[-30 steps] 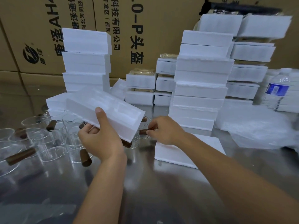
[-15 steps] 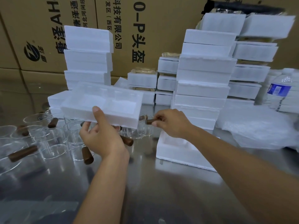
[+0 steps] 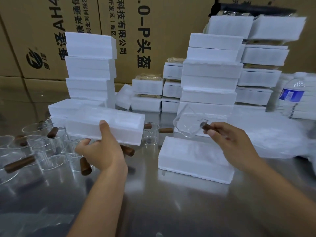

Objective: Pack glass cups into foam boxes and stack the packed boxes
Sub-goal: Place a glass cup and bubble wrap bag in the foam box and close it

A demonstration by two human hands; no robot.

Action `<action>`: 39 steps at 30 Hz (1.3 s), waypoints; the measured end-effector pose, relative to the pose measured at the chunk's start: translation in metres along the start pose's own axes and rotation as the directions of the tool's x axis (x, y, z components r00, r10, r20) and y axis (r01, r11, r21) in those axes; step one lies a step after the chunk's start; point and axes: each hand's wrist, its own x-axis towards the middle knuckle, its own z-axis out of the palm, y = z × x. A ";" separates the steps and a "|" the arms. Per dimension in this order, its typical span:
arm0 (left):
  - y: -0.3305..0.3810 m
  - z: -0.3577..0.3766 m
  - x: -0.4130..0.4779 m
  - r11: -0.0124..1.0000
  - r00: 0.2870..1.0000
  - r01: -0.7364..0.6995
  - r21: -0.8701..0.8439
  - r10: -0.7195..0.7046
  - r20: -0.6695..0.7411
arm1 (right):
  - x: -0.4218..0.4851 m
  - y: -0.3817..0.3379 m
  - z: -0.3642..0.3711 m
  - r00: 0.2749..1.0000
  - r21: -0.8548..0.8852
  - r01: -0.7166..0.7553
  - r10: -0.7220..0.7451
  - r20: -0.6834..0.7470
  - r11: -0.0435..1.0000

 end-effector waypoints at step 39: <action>-0.013 0.002 -0.090 0.934 0.384 -0.311 0.175 -0.045 0.922 | -0.026 -0.006 -0.006 0.982 0.045 0.182 -0.184 0.046 0.982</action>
